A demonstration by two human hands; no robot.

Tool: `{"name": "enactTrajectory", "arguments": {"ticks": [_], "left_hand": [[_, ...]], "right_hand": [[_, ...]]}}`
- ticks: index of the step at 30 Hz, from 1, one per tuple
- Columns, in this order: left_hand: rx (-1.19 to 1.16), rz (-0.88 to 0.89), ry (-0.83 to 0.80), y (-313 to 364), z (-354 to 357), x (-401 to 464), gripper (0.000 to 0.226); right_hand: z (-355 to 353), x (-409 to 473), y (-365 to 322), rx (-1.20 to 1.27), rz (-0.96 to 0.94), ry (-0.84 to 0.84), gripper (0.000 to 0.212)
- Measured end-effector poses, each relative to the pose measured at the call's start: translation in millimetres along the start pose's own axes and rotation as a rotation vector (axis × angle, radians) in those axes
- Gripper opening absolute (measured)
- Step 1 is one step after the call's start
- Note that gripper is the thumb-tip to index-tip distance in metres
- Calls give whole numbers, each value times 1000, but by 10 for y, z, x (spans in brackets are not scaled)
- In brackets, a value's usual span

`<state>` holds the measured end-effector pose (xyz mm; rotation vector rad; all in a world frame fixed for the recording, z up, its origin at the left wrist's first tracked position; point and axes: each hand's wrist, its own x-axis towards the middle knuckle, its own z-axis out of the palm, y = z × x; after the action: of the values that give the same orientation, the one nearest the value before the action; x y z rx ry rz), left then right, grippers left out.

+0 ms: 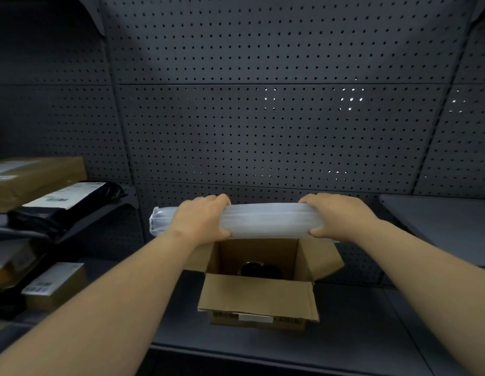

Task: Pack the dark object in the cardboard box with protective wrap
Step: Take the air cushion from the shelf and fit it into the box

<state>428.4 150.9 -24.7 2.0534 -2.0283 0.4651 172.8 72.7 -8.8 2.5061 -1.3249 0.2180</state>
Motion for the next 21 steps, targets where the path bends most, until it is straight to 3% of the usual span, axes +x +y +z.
{"name": "enactTrajectory", "arguments": {"ticks": [12,21], "left_hand": [[-14,7,-195,-802,647,432,55],[-5,67,-255,-834,1117,752,58]], "right_hand": [[568,583,57,-3,29,-79,50],[863,711,103,-16,98,-156,46]]}}
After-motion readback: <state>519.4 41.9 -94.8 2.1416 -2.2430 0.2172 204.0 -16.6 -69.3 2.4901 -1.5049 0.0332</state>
